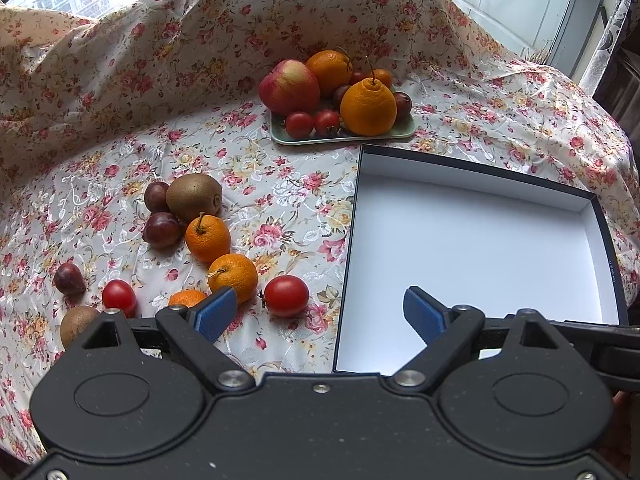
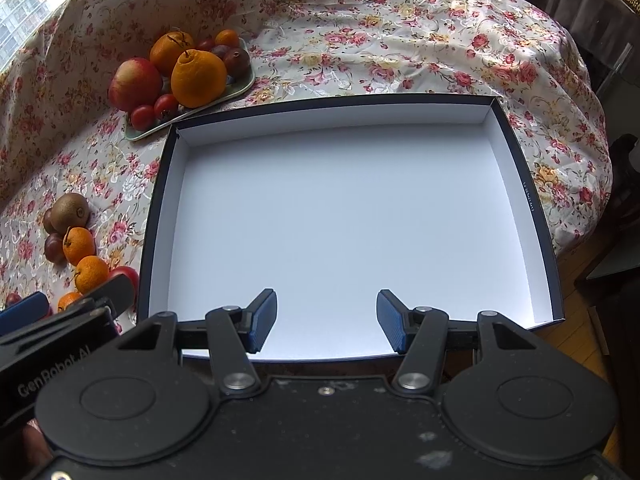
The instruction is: Organize fruits
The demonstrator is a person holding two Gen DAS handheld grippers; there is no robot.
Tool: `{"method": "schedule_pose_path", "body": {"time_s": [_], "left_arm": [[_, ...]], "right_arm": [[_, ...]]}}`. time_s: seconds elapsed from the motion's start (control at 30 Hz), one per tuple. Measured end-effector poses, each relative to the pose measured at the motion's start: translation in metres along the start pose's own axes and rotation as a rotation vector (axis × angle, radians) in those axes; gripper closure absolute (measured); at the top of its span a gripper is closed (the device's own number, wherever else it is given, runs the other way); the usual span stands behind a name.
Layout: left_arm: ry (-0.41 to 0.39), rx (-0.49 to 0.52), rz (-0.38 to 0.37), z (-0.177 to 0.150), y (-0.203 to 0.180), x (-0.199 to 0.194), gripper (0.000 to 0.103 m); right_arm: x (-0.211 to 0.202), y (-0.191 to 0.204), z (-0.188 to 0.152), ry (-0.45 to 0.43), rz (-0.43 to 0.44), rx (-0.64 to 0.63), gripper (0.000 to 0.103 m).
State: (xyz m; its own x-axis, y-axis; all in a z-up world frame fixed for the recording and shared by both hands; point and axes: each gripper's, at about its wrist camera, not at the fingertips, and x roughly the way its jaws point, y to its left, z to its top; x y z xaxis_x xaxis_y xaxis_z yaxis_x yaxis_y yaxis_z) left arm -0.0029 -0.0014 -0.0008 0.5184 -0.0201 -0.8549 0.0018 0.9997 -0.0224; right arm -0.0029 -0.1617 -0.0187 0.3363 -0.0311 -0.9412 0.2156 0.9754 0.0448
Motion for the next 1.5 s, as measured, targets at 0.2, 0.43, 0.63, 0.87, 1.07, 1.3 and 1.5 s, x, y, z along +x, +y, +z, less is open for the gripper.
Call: {"method": "schedule_pose_path", "body": {"time_s": [0.2, 0.43, 0.63, 0.87, 1.07, 1.3, 1.5], "left_arm": [[0.006, -0.002, -0.004, -0.001, -0.002, 0.000, 0.013], [0.015, 0.001, 0.005, -0.001, -0.003, 0.002, 0.013], [0.024, 0.001, 0.011, -0.001, -0.002, 0.003, 0.013], [0.035, 0.002, 0.015, 0.000, -0.002, 0.005, 0.013], [0.042, 0.000, 0.020, 0.000, -0.001, 0.006, 0.013], [0.046, -0.007, 0.033, 0.000, 0.004, 0.006, 0.013], [0.051, -0.022, 0.050, -0.001, 0.012, 0.005, 0.013]], "right_arm": [[0.001, 0.001, 0.001, 0.005, -0.002, -0.003, 0.044], [0.002, 0.003, 0.000, 0.012, -0.003, -0.022, 0.044], [0.002, 0.003, 0.001, 0.017, -0.004, -0.030, 0.044], [0.003, 0.004, 0.001, 0.020, -0.006, -0.039, 0.044], [0.004, 0.006, 0.000, 0.020, -0.005, -0.048, 0.044], [0.004, 0.006, 0.001, 0.021, -0.005, -0.047, 0.044], [0.006, 0.011, 0.001, 0.024, -0.005, -0.055, 0.044]]}}
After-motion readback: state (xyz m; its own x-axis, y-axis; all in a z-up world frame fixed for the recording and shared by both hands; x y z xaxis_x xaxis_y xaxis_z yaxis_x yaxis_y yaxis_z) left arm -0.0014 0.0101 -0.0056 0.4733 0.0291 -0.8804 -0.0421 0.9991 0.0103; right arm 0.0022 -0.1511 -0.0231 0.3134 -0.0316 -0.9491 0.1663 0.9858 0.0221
